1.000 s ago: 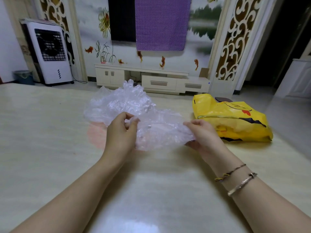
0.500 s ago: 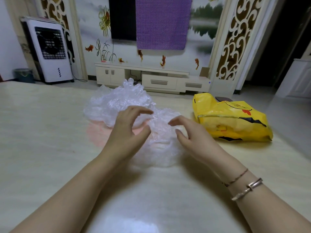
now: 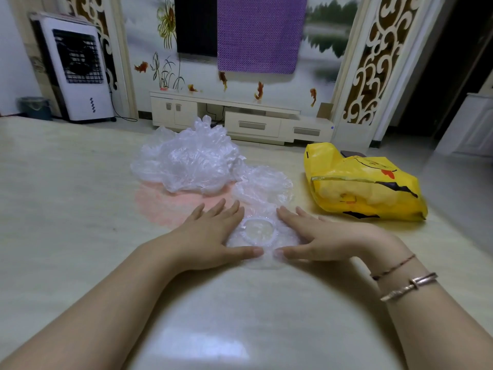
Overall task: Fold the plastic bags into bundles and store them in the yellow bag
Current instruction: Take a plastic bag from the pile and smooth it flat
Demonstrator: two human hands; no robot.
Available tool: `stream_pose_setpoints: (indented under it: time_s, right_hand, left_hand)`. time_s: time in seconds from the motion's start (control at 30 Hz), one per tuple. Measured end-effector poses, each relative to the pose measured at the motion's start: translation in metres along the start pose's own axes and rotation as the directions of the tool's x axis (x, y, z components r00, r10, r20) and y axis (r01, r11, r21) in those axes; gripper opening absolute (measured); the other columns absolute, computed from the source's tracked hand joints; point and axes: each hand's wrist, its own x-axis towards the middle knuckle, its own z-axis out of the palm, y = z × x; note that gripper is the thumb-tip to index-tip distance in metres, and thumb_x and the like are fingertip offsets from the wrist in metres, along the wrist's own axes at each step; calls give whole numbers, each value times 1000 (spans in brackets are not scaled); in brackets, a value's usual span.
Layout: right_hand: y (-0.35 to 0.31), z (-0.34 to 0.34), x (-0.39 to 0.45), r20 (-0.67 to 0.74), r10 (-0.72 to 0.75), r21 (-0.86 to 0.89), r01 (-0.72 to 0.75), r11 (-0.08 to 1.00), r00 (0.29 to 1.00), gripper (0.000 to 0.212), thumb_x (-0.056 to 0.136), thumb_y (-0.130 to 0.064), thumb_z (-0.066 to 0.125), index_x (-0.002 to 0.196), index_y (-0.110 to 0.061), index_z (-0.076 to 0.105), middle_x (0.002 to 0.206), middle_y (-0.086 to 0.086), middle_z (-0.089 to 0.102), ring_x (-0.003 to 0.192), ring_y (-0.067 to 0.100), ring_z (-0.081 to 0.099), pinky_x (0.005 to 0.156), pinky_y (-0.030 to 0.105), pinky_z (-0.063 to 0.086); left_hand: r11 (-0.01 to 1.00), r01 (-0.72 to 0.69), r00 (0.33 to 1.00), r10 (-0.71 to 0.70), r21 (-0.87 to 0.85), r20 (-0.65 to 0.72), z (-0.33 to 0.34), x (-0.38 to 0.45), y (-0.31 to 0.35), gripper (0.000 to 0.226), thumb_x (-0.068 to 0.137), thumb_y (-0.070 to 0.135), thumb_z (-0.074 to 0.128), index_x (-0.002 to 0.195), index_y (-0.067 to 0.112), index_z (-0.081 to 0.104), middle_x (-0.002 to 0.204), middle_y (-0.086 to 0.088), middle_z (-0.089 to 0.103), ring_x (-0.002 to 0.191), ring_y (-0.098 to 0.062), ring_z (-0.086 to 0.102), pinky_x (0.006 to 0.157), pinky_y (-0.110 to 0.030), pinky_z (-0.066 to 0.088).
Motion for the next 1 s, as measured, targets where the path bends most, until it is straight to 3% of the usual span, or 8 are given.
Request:
stream_pose_setpoints:
  time_s: [0.13, 0.23, 0.33, 0.47, 0.63, 0.73, 0.83, 1.0]
  right_hand:
    - [-3, -12, -10, -156, -72, 205, 104, 973, 985, 88, 77, -58, 67, 149, -41, 19, 146, -32, 7, 142, -7, 0, 113, 19, 8]
    - [-2, -20, -17, -227, -130, 237, 184, 954, 965, 57, 74, -45, 77, 122, -45, 46, 132, -25, 39, 125, -5, 32, 98, 14, 30]
    - [1, -17, -16, -172, -128, 189, 161, 969, 977, 44, 76, -32, 77, 109, -41, 49, 117, -20, 44, 115, -1, 40, 96, 22, 40]
    - [-3, -11, -13, -131, -71, 180, 95, 979, 989, 40, 75, -27, 70, 107, -39, 49, 111, -14, 47, 103, 5, 50, 86, 33, 53]
    - [-3, -6, -1, -345, -108, 205, 188, 961, 932, 9, 89, -26, 57, 93, -21, 63, 95, -7, 60, 80, 7, 53, 74, 24, 46]
    - [5, -6, 7, -347, -59, 323, 179, 929, 936, 26, 93, -21, 49, 72, -9, 60, 71, 3, 51, 65, 13, 39, 64, 33, 34]
    - [9, -5, 14, -373, 54, 499, 151, 853, 926, 42, 93, -16, 44, 52, -19, 55, 54, -10, 50, 64, 15, 41, 64, 32, 32]
    - [-2, 3, 26, -434, 254, 546, 28, 838, 864, 39, 96, -19, 43, 59, -14, 53, 53, -7, 53, 49, 6, 48, 45, 17, 34]
  left_hand:
    - [942, -98, 975, 26, -322, -219, -6, -2, -5, 81, 74, 79, 50, 144, 42, 35, 155, 23, 23, 144, -1, 17, 120, -34, 16]
    - [869, -183, 936, 11, -460, -352, -12, -3, -8, 44, 68, 68, 66, 103, 43, 57, 110, 28, 52, 103, 6, 48, 88, -23, 42]
    - [872, -142, 966, 20, -468, -256, -12, -4, -7, 46, 58, 67, 75, 89, 38, 56, 92, 20, 55, 82, -1, 53, 74, -23, 45]
    - [899, -32, 995, -13, -437, -102, -12, -8, -7, 63, 46, 73, 78, 95, 43, 52, 96, 15, 52, 81, -2, 53, 76, -23, 48]
    - [911, -63, 991, 8, -408, -137, -11, -8, -7, 46, 66, 52, 80, 99, 40, 51, 93, 20, 50, 79, 5, 50, 71, -20, 42]
    - [877, -102, 977, 0, -470, -213, -12, -4, -8, 28, 75, 47, 62, 94, 28, 56, 84, 10, 59, 71, -2, 52, 72, -29, 44]
    - [880, -54, 963, -80, -472, -259, -13, 0, -10, 27, 85, 41, 53, 93, 16, 62, 89, -4, 64, 76, -11, 56, 76, -31, 45]
    - [841, 39, 904, -260, -540, -339, -11, 9, -8, 36, 98, 28, 47, 68, 17, 65, 71, 6, 66, 70, -11, 61, 67, -21, 42]
